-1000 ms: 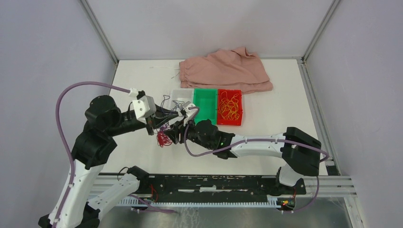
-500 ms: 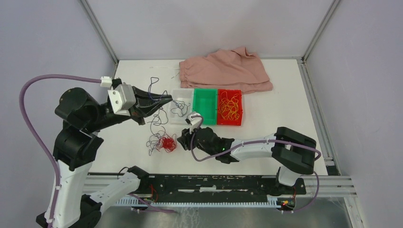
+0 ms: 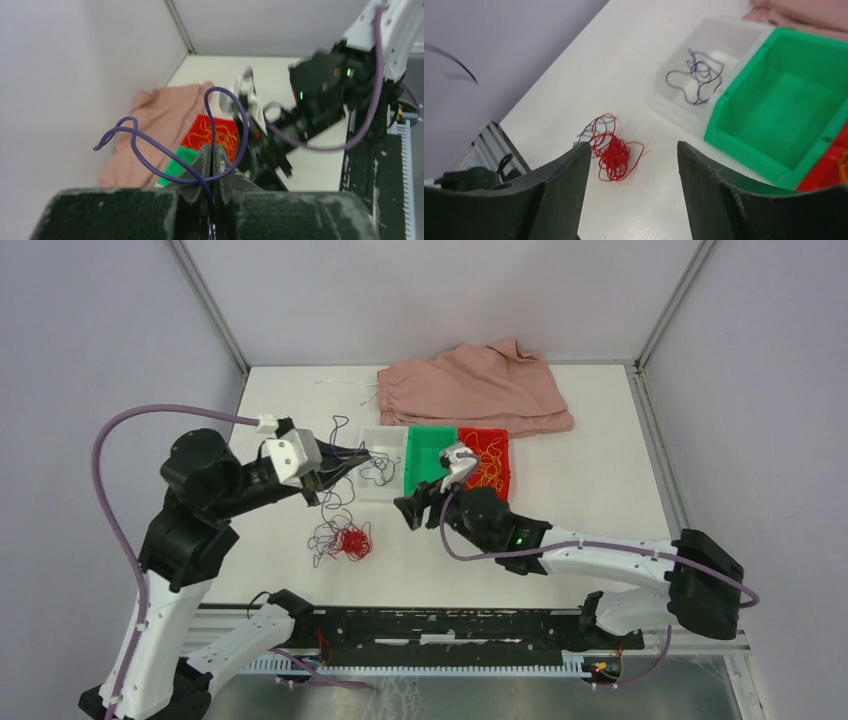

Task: Untangle the cables

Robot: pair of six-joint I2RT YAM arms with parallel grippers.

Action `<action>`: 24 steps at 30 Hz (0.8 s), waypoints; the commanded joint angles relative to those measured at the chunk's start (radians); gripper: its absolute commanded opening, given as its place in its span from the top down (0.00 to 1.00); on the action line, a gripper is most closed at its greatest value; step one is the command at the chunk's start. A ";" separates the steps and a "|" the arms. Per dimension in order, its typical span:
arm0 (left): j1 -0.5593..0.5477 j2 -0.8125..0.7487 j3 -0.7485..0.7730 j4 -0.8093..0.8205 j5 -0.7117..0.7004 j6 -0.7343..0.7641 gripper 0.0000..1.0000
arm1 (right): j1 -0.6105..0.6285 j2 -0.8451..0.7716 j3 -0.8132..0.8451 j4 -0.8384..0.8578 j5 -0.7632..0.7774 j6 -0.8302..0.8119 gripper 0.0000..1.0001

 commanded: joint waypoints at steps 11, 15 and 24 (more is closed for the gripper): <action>0.001 0.181 -0.337 0.355 -0.161 0.046 0.97 | -0.157 -0.328 -0.025 -0.314 0.201 -0.009 0.33; 0.010 0.310 -0.332 0.446 -0.207 0.038 0.97 | -0.170 -0.374 -0.053 -0.346 0.222 -0.017 0.34; 0.097 0.582 -0.289 0.636 -0.200 -0.021 0.97 | -0.172 -0.430 -0.112 -0.328 0.234 -0.060 0.36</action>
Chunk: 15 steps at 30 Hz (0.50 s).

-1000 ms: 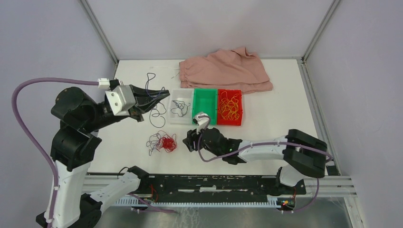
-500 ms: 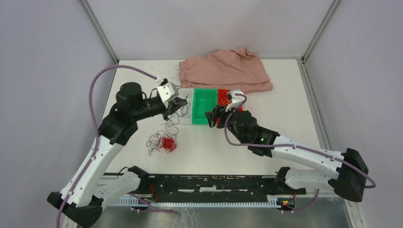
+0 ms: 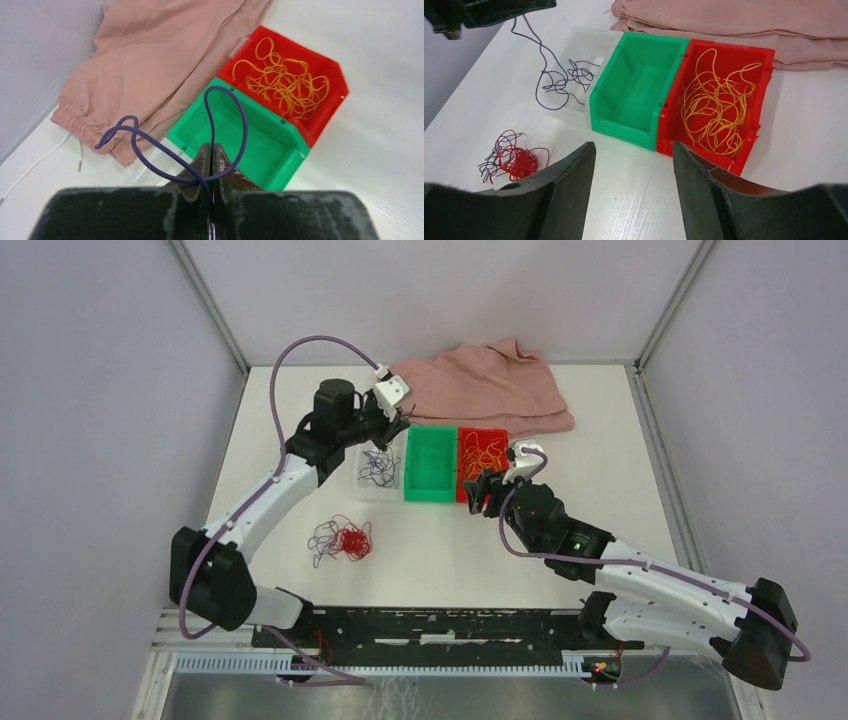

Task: Untangle the cables

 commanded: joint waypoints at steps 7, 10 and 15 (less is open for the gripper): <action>0.101 0.225 0.094 0.234 -0.045 -0.013 0.97 | -0.013 -0.044 -0.035 0.044 0.025 -0.060 0.37; 0.114 0.257 0.071 0.186 -0.067 0.087 0.96 | -0.023 -0.045 -0.032 0.040 0.019 -0.061 0.37; 0.117 0.240 -0.022 0.119 -0.124 0.192 0.93 | -0.038 -0.053 -0.032 0.027 0.004 -0.053 0.36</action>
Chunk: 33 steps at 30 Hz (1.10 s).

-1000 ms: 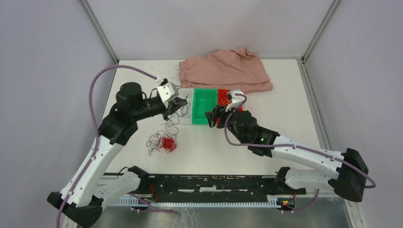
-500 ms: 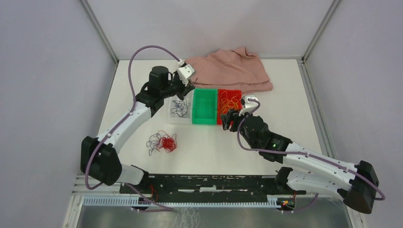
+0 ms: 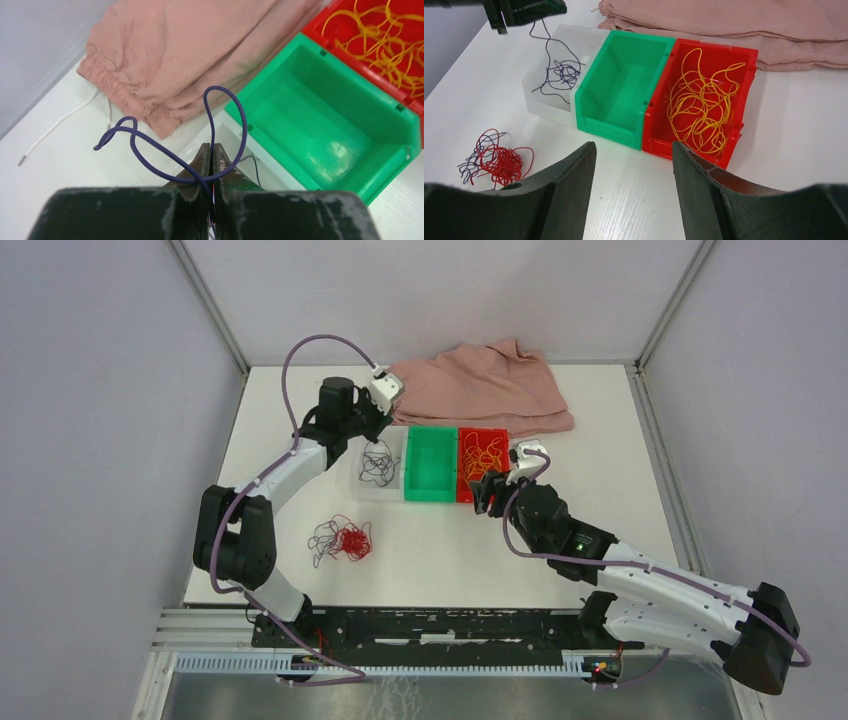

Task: Untangle the cables

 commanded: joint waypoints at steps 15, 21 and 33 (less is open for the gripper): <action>-0.012 0.026 -0.039 -0.138 -0.154 0.186 0.53 | -0.029 -0.048 0.020 -0.017 -0.019 0.021 0.36; 0.002 -0.040 -0.050 -0.194 -0.135 0.167 0.48 | -0.029 -0.056 0.052 -0.056 -0.033 0.030 0.36; 0.021 -0.025 0.122 -0.230 -0.072 -0.046 0.50 | -0.029 -0.057 0.078 -0.102 -0.060 0.067 0.36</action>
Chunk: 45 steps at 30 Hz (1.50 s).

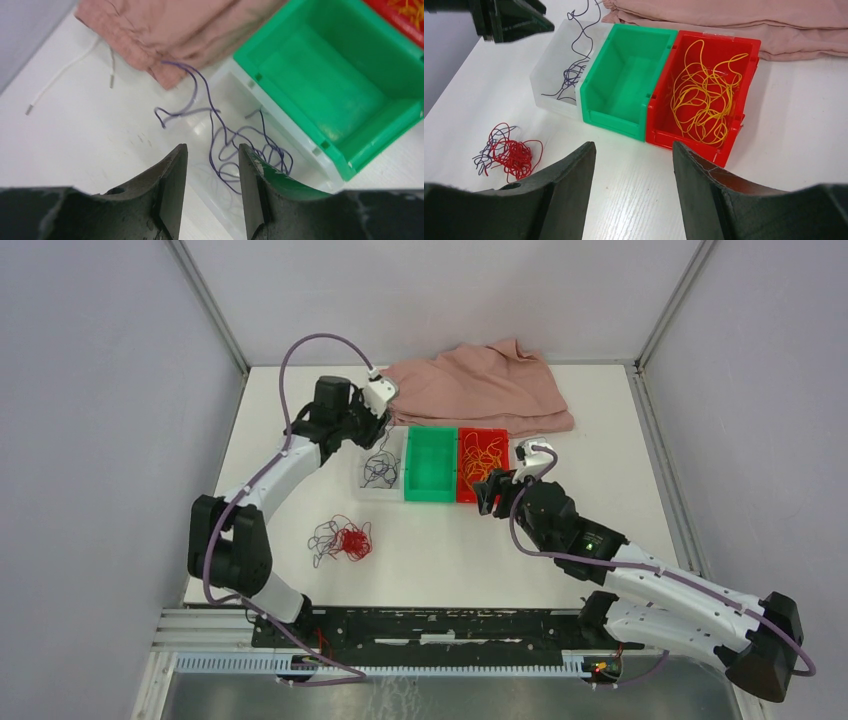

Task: Untangle the cables

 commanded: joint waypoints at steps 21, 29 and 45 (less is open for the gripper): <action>0.012 0.468 0.532 -0.088 0.019 -0.313 0.45 | -0.002 0.036 0.056 -0.012 0.005 -0.041 0.36; 0.012 0.387 0.453 -0.020 0.004 -0.272 0.88 | -0.004 0.050 0.061 -0.008 -0.001 -0.037 0.41; -0.004 0.090 0.124 0.036 0.017 -0.347 0.97 | -0.004 0.053 0.050 -0.004 -0.035 0.016 0.45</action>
